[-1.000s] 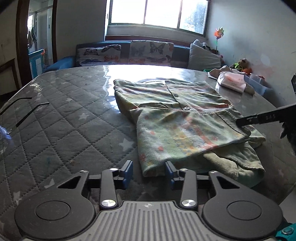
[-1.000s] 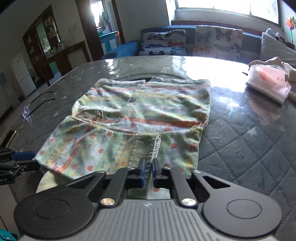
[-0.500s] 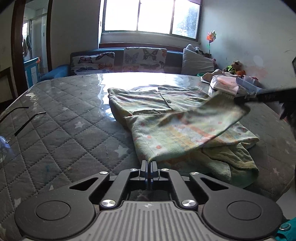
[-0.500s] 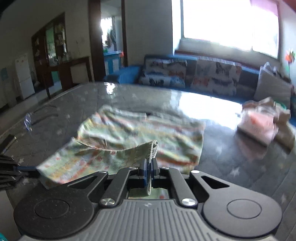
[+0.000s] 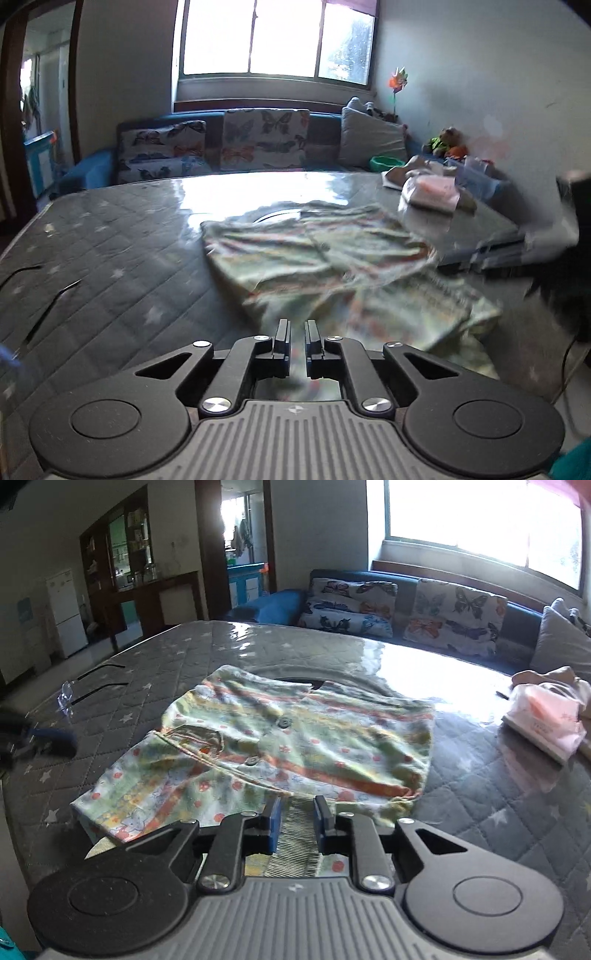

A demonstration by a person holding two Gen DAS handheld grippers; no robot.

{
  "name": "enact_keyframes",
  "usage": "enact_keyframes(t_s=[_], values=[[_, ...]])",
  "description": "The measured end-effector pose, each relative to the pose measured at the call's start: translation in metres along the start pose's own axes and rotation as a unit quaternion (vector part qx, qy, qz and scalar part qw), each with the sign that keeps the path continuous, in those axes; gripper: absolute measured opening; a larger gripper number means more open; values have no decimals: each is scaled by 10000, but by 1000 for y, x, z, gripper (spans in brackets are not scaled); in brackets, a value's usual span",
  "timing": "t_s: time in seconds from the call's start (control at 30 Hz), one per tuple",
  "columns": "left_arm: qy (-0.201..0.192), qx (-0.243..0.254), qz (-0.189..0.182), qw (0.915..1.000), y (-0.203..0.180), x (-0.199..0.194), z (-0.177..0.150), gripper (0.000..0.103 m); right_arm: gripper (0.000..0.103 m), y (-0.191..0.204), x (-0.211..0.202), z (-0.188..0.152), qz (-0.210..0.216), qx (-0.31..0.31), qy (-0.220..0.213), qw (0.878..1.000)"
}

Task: Fold clothes

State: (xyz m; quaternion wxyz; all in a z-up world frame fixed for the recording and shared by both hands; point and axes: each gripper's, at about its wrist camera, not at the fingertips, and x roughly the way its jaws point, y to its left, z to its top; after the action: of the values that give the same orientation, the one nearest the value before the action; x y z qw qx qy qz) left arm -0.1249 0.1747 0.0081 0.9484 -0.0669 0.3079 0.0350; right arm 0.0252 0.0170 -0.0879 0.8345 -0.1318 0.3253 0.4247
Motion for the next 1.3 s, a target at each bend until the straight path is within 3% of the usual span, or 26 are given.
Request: enact_keyframes(t_s=[0.13, 0.3, 0.5, 0.7, 0.8, 0.93, 1.13, 1.3], values=[[82, 128, -142, 9998, -3, 29, 14, 14, 18, 3, 12, 1, 74, -49, 68, 9999], [317, 166, -96, 9993, -2, 75, 17, 14, 18, 4, 31, 3, 68, -95, 186, 9998], [572, 155, 101, 9982, 9, 100, 5, 13, 18, -1, 49, -3, 49, -69, 339, 9994], [409, 105, 104, 9991, 14, 85, 5, 13, 20, 6, 27, -1, 184, -251, 281, 9991], [325, 173, -50, 9993, 4, 76, 4, 14, 28, 13, 17, -6, 303, -419, 300, 9982], [462, 386, 8, 9982, -3, 78, -10, 20, 33, 20, 16, -17, 344, -535, 411, 9971], [308, 421, -101, 9986, -19, 61, -12, 25, 36, 24, 6, -23, 253, -519, 323, 9978], [449, 886, -235, 9948, -47, 58, -30, 32, 40, 28, 7, -35, 154, -571, 366, 9976]])
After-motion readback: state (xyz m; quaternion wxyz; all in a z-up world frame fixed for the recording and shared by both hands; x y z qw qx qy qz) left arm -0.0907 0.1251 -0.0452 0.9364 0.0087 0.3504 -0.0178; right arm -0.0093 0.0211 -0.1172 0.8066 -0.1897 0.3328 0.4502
